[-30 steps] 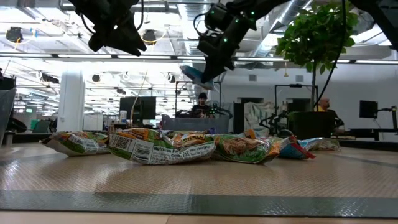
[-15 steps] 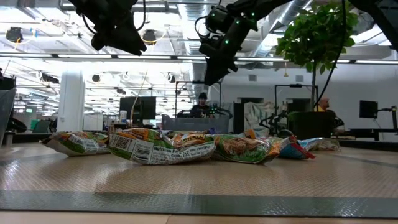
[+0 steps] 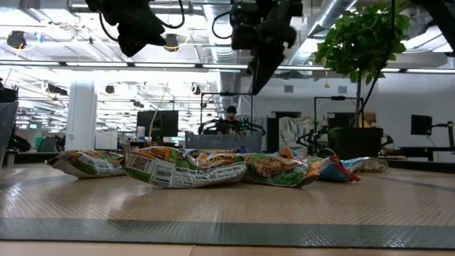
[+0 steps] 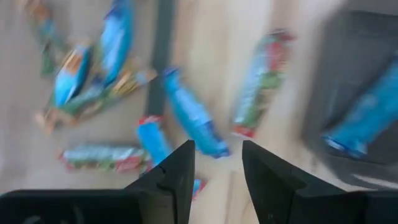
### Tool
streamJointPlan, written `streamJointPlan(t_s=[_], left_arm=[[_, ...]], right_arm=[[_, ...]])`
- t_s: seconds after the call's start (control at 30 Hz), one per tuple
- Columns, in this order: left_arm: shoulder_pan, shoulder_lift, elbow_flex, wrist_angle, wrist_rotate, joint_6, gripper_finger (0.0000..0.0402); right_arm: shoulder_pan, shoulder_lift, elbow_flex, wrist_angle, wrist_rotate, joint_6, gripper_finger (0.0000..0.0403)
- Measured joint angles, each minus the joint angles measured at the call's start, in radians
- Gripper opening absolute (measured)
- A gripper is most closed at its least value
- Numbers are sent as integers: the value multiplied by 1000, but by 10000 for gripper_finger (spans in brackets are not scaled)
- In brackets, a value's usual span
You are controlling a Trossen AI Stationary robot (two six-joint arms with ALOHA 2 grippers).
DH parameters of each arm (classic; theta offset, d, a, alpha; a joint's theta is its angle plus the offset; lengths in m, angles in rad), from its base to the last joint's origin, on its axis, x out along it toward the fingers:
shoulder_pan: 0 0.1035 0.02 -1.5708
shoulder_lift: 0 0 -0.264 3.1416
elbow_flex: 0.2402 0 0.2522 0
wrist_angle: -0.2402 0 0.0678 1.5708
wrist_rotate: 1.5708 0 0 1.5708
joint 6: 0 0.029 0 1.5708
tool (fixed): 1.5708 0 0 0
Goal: Pick and place Granola Bars by type
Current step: Put the top blue snack bar into the top black transparent bin
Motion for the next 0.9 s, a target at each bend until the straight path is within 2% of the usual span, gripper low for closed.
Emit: streamJointPlan(t_s=[0.23, 0.5, 0.67, 0.9], left_arm=[[0, 0, 0, -29, 20, 11, 116], [0, 0, 0, -59, 27, 3, 116], [0, 0, 0, -76, 27, 1, 116], [0, 0, 0, -75, 27, -2, 116]], right_arm=[[97, 2, -93, 83, 55, -20, 126], [167, 3, -252, 319, 178, 20, 129], [169, 3, -336, 430, 180, 20, 130], [175, 14, -390, 464, 184, 20, 153]])
